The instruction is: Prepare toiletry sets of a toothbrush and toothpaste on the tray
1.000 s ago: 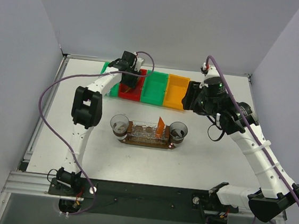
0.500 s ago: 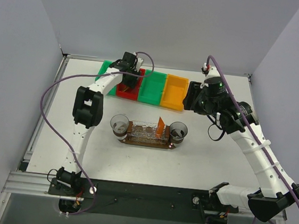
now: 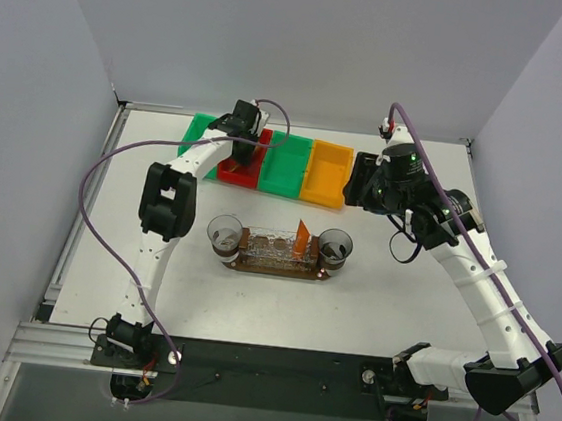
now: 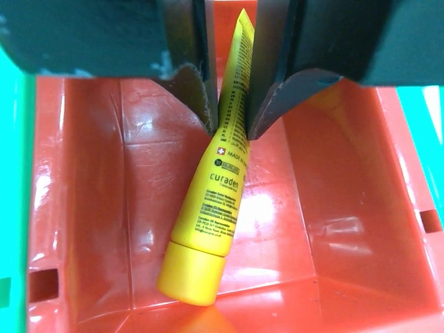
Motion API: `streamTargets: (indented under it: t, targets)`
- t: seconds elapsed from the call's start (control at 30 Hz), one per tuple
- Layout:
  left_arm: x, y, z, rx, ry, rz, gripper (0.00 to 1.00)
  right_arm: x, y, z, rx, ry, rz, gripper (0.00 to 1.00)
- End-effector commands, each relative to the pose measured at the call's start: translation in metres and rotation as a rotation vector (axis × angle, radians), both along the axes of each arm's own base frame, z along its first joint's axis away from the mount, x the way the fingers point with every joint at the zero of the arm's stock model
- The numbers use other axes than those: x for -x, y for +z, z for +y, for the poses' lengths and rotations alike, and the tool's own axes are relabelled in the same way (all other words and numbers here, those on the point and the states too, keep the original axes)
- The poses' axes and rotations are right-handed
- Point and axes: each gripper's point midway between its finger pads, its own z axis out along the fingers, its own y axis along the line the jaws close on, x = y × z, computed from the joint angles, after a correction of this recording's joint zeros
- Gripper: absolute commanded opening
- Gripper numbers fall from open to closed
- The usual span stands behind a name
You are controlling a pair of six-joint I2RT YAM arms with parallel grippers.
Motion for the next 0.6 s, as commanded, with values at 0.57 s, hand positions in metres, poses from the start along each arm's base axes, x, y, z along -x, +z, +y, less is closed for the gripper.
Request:
streamTargets:
  t: [0.57]
  targets:
    - [0.019, 0.093, -0.027, 0.259, 0.021, -0.064, 0.04, -0.014, 0.003, 0.008, -0.050, -0.018, -0.046, 0.48]
